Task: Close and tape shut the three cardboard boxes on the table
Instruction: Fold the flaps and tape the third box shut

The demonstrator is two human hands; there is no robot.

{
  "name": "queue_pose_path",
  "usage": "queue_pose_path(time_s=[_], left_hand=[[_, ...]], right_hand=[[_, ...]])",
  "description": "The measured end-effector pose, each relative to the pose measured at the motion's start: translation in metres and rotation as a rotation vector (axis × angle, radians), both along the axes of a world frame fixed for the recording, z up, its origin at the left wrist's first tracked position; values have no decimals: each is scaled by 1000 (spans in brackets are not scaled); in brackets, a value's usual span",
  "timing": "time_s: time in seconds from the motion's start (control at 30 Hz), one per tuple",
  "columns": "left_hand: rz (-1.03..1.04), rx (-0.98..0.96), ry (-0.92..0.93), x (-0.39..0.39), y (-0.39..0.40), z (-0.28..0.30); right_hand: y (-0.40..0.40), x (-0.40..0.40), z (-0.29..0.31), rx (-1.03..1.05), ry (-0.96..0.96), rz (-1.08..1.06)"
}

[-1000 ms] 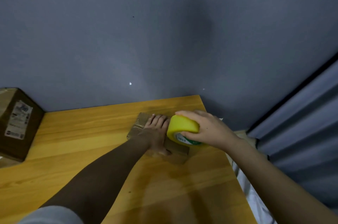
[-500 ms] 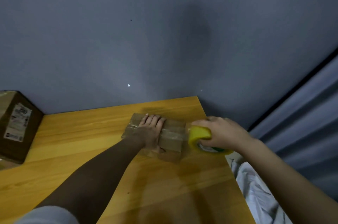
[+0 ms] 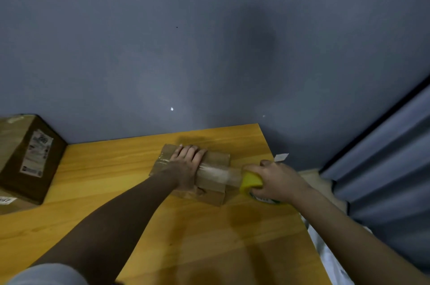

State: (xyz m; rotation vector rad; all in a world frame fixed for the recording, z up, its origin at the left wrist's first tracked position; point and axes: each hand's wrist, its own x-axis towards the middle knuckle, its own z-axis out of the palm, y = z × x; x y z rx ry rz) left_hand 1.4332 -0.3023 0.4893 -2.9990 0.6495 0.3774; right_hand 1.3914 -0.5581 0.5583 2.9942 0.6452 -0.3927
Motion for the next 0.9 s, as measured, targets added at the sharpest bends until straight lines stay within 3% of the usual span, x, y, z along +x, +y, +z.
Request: queue_pose_path(time_s=[0.53,0.7,0.9], left_hand=[[-31,-2,10,0,2,-3],[-177,135,-107,-7,-7,8],[-161,103,55,-16,-80,11]], right_hand=[[5,9,-27,-12,27,-30],[11,9,-35,-12,50,-32],[15,11,-38,3,69,-48]])
